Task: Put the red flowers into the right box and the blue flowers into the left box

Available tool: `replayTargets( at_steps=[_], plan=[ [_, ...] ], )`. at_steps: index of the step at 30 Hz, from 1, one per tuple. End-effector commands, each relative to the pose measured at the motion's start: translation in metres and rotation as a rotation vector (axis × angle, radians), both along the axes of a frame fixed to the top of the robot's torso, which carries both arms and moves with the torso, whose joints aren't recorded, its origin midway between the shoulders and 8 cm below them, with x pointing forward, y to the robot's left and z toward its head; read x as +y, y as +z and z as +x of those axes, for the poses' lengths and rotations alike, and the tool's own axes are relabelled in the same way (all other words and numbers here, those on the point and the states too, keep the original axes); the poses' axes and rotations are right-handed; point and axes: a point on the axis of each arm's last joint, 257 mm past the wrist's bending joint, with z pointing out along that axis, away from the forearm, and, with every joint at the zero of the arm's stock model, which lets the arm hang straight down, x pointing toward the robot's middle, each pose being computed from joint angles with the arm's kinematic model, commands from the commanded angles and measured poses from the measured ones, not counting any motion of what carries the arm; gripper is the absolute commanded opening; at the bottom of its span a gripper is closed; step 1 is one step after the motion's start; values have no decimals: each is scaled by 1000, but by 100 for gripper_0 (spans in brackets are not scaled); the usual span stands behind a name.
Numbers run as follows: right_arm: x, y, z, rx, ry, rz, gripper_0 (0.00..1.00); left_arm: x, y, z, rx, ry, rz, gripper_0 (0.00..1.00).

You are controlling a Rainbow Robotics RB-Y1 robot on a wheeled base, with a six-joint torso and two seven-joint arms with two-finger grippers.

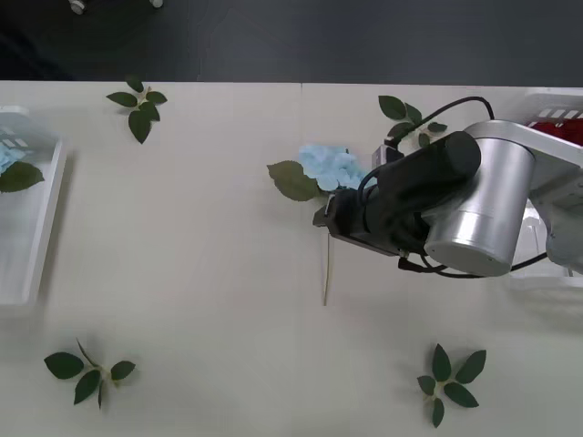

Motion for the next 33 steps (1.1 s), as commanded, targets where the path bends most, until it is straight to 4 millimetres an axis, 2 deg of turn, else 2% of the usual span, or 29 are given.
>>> replayTargets(
  at_steps=[1, 8, 9, 13, 20, 26, 30, 31, 32, 33],
  plan=[
    [7, -5, 9, -22, 6, -15, 100, 17, 22, 15, -7, 81, 12, 0],
    [-2, -38, 23, -28, -26, -89, 100, 34, 18, 43, 17, 187, 20, 0],
    [-6, -45, 25, -25, -32, -105, 100, 37, 14, 50, 25, 203, 17, 0],
    [-10, -53, 30, -22, -42, -112, 100, 47, 3, 68, 39, 240, -1, 0],
    [-21, -68, 37, -27, -44, -162, 100, 52, -26, 98, 91, 272, -29, 1],
    [-28, -79, 43, -37, 53, -225, 100, 41, -58, 100, 145, 260, -62, 1],
    [-28, -83, 45, -50, 133, -257, 100, 30, -67, 99, 158, 238, -83, 1],
    [-27, -83, 45, -50, 143, -258, 100, 29, -68, 98, 159, 237, -85, 2],
    [-25, -83, 44, -50, 165, -257, 100, 27, -68, 99, 158, 232, -92, 9],
    [-22, -82, 43, -47, 171, -245, 100, 26, -69, 98, 157, 231, -98, 24]
  ],
)
